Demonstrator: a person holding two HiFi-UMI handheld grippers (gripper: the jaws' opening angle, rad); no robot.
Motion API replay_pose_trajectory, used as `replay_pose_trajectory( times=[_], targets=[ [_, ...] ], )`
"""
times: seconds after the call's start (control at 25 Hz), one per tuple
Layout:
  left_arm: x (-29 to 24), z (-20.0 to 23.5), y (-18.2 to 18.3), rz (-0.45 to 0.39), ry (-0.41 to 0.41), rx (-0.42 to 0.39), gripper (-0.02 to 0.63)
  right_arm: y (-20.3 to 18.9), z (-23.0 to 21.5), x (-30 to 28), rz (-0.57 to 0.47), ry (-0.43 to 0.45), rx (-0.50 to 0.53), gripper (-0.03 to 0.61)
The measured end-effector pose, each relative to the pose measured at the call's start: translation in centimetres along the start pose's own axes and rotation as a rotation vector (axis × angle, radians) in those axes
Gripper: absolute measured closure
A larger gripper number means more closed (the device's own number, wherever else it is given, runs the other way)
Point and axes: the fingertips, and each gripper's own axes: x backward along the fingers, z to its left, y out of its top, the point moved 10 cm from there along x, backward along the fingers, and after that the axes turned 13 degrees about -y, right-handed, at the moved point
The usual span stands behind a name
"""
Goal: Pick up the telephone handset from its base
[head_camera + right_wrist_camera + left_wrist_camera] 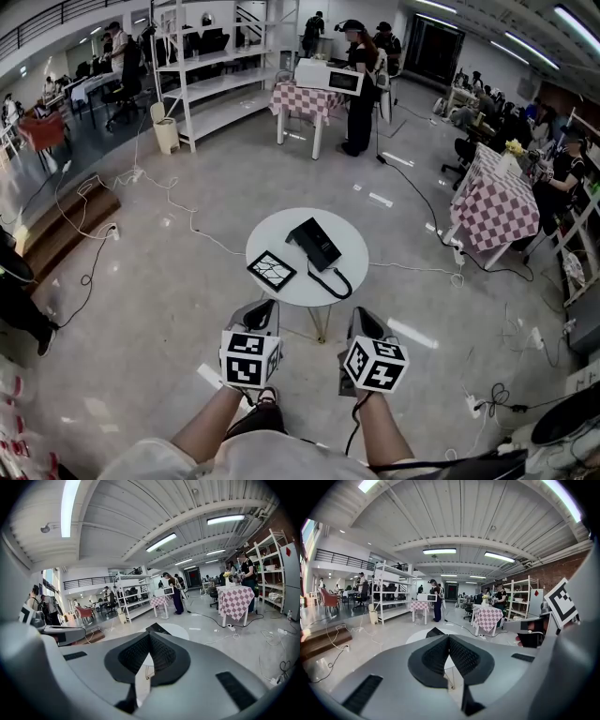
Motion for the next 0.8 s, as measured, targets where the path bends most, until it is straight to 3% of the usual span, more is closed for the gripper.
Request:
replay_pose_trajectory(
  times=[0.44,0.6,0.8],
  targets=[
    [-2.3,1.3,0.8,-0.009,-0.019,0.008,0.597,1.1,-0.7,-1.9,-0.006,-0.028,0.012,0.554],
    [-3.5,2.5,1.3,-0.027,-0.029,0.066,0.597,1.7,-0.5,-3.4,-0.008,-0.032,0.024,0.554],
    [-4.7,3.7,2.4,-0.044,-0.023,0.061,0.597,2.7,0.2,-5.3,-0.014,-0.023,0.025,0.554]
  ],
)
